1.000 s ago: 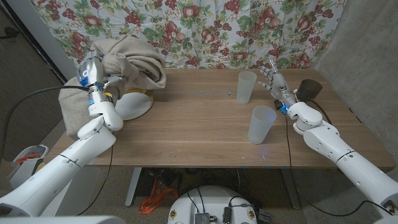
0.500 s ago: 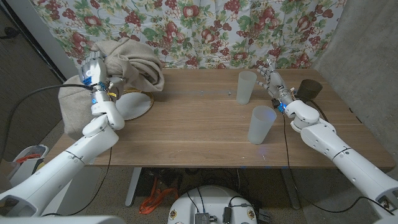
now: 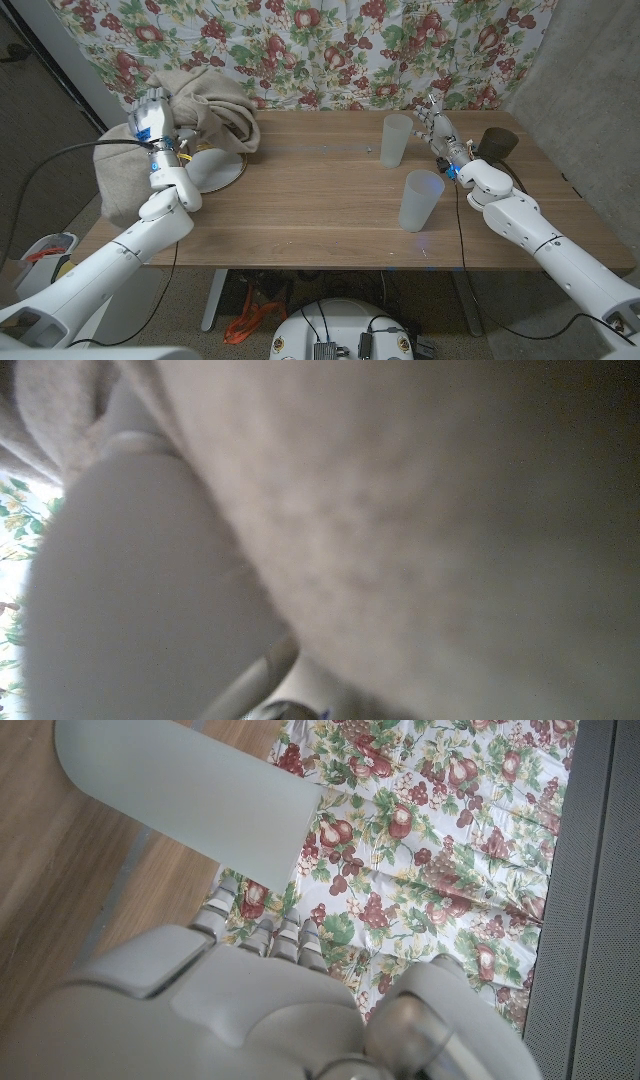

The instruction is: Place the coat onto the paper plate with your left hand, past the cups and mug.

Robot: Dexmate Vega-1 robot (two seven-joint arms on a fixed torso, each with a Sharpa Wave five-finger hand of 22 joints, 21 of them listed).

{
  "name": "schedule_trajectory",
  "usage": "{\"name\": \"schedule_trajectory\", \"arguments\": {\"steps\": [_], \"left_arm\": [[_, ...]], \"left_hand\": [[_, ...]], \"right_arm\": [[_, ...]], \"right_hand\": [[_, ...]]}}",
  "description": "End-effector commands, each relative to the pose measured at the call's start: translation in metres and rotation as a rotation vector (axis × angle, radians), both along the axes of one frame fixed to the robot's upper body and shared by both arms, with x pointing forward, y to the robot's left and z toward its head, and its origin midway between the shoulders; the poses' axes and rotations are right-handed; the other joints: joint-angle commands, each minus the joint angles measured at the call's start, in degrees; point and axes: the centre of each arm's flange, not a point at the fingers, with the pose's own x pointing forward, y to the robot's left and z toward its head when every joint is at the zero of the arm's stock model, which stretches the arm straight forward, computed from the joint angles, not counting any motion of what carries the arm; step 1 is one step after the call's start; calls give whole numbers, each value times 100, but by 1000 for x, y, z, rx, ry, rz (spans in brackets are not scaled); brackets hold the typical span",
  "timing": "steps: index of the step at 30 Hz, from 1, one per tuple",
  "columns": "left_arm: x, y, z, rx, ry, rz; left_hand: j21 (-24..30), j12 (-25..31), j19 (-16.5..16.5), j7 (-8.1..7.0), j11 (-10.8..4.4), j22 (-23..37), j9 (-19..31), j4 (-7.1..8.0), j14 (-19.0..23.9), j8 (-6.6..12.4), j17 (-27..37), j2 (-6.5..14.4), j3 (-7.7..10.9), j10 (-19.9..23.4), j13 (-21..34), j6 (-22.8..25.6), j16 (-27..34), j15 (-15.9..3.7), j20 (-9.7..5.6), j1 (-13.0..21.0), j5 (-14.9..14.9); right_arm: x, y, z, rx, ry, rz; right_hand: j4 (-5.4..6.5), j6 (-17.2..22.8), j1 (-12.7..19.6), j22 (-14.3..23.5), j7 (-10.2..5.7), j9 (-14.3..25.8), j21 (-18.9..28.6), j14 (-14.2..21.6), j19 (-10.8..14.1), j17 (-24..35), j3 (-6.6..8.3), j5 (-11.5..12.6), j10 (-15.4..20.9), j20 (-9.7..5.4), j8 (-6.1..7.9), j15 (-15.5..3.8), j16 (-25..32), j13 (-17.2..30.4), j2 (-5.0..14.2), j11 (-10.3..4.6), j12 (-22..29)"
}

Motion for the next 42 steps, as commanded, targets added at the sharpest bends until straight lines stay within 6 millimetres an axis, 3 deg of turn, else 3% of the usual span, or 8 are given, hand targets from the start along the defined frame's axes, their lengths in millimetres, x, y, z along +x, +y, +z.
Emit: {"name": "schedule_trajectory", "arguments": {"steps": [1, 13, 18, 29, 42], "left_arm": [[6, 7, -7, 32, 5, 12], [23, -9, -16, 134, 3, 103], [28, -7, -19, 129, 32, 119], [39, 1, -31, 98, 91, 151], [49, -5, -32, 98, 97, 178]], "left_hand": [[66, 51, -32, -157, -168, -29, 15, -223, 237, 3259, 44, 1937, 1672, 170, 17, 151, -24, -491, -312, 1886, -33], [167, 52, -216, -157, -232, -59, -176, -223, 113, 3234, 94, 1978, 1673, 115, 18, 159, -42, -481, -247, 1886, -122], [214, 50, -332, -221, -257, -64, -253, -230, 34, 3261, 98, 1988, 1671, 106, 20, 214, -45, -466, -189, 1894, -177], [240, 50, -464, -180, -249, -77, -341, -241, -43, 3276, 97, 1996, 1688, 94, 20, 217, -40, -455, -135, 1925, -233], [292, 54, -534, -169, -238, -90, -441, -244, -103, 3358, 105, 1989, 1741, 115, 21, 240, 11, -438, -138, 1979, -308]], "right_arm": [[4, 4, 6, -12, 0, 3], [7, 10, 7, -22, 6, 18], [9, 10, 5, -18, 16, 18], [12, 5, 2, -10, 18, 18], [13, 5, 6, -17, 14, 31]], "right_hand": [[8, -14, 0, 12, 16, 19, 47, 27, 64, 4, -24, -7, 36, -9, -5, -177, 27, 24, 22, 14, 43], [5, 4, 2, 12, 11, 20, 37, 33, 55, 3, -28, -6, 38, 5, 6, -177, 26, 24, 25, 8, 43], [4, 5, 3, 13, 11, 20, 35, 33, 55, 2, -30, -5, 39, 5, 8, -176, 25, 24, 27, 17, 43], [2, 32, 3, 13, -29, 20, 29, 33, 54, 2, -35, -4, 46, 11, 22, -175, 22, 24, 32, 16, 45], [-4, 69, 12, 13, -46, 20, 23, 36, 52, 0, -36, -2, 54, 10, 36, -181, 19, 24, 43, 7, 46]]}}
